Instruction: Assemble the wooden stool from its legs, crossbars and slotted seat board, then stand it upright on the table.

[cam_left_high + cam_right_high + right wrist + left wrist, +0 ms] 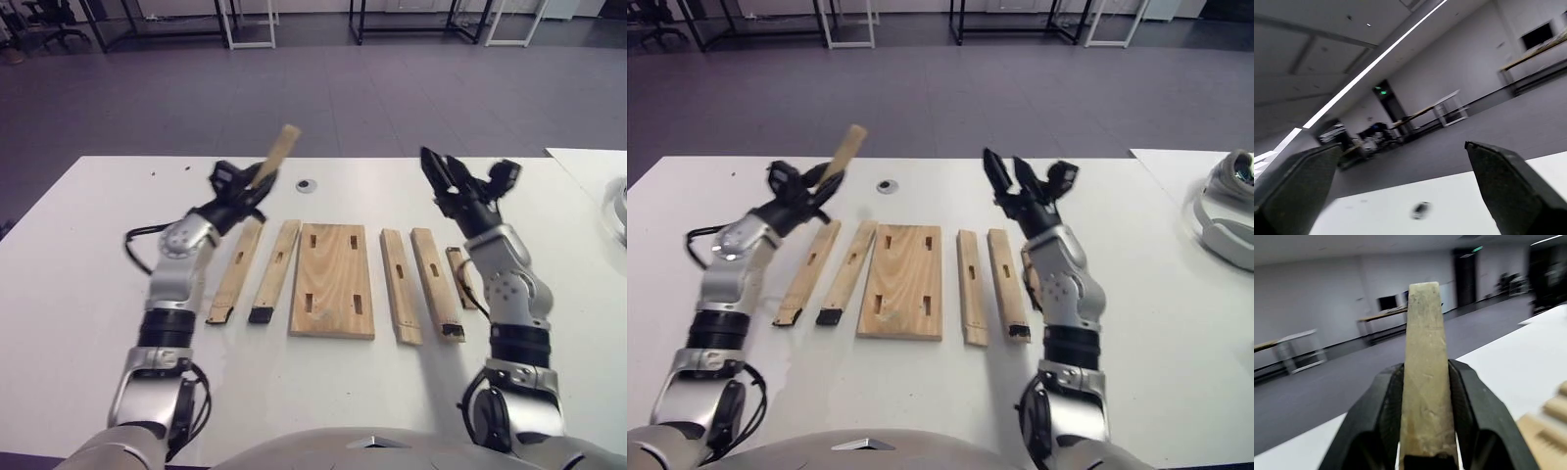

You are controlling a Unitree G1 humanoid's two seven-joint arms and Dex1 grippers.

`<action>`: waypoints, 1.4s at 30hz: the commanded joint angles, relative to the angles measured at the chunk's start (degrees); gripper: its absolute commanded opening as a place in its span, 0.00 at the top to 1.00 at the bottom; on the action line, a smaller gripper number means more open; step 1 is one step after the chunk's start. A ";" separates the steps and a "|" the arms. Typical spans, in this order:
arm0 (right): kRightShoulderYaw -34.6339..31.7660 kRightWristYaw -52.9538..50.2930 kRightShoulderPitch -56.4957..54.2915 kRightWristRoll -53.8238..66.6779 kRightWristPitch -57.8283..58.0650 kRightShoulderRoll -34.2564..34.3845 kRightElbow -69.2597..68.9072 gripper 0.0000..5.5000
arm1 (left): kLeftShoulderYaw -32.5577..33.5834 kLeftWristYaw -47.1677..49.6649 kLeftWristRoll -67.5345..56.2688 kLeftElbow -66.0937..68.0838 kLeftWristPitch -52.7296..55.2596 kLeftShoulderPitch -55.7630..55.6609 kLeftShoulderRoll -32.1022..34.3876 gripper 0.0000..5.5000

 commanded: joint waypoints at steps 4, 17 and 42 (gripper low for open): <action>0.68 -5.65 -7.43 8.52 9.15 6.19 -0.23 0.29 | -6.29 -2.06 2.17 -5.62 -1.20 -2.01 -2.47 0.77; 1.81 -6.65 -4.25 11.08 15.95 7.17 -3.71 0.75 | -8.76 -5.83 3.51 -9.36 -0.91 -0.48 0.09 0.77; -5.70 -15.57 26.36 2.48 5.59 4.60 -17.89 0.93 | 5.30 9.41 -1.82 -13.85 7.57 10.14 -0.71 0.44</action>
